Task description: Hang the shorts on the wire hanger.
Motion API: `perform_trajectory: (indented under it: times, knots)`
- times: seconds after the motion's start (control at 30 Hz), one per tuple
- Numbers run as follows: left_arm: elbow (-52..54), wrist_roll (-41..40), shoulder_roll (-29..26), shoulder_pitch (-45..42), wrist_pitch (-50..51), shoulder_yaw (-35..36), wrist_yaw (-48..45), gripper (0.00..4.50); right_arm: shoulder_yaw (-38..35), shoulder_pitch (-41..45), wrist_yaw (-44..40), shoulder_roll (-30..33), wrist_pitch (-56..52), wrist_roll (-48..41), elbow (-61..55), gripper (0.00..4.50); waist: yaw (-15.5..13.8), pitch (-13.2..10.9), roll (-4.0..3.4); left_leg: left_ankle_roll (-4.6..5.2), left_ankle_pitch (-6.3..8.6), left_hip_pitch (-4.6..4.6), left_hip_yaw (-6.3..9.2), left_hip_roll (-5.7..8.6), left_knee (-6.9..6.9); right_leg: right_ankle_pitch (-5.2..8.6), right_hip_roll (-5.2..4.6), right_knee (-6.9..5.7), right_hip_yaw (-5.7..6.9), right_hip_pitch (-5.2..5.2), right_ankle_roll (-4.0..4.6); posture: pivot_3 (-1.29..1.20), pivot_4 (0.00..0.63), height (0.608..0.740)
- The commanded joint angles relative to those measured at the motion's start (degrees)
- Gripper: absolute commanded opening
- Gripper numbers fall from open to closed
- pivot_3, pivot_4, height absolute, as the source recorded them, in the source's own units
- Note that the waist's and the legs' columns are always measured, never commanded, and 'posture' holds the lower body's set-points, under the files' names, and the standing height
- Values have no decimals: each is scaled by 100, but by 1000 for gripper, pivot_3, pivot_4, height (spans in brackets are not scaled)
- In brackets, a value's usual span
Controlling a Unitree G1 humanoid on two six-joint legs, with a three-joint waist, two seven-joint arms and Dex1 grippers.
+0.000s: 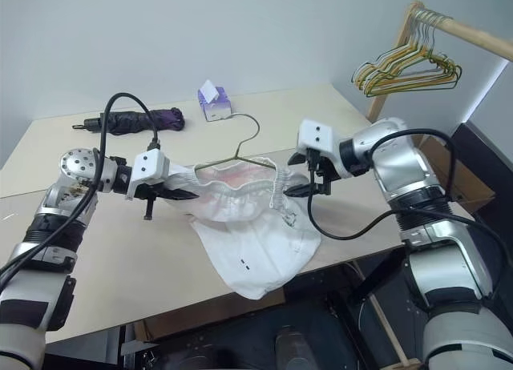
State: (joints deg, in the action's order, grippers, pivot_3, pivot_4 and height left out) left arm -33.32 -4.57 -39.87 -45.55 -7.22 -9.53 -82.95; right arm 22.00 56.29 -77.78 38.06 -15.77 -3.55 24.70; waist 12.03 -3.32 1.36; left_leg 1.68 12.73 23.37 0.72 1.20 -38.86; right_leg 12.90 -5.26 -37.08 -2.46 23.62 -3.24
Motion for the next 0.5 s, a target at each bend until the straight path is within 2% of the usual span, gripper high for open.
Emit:
perform_trajectory:
  times: [0.03, 0.37, 0.5]
  knots:
    - [209, -137, -22, -171, -18, 113, -57, 0, -31, 269, -162, -62, 298, 163, 209, 3321, -3, 0, 0, 0, 0, 1, 0, 1, 0, 0, -1, 0, 0, 1, 0, -178, 0, 740]
    - [433, -236, -25, -91, -5, 131, -225, 0, -106, 345, -344, -226, 431, 318, 405, 126, 5, 1, -1, 0, 0, 5, 7, 8, 0, 0, -5, -3, -1, 7, 0, -180, 0, 740]
    - [436, -236, 6, -99, -49, 134, -232, 0, -181, 210, -502, -174, 290, 213, 173, 57, 5, 1, -2, 0, 0, 5, 9, 9, 0, 0, -5, -3, -1, 7, 0, -184, 0, 740]
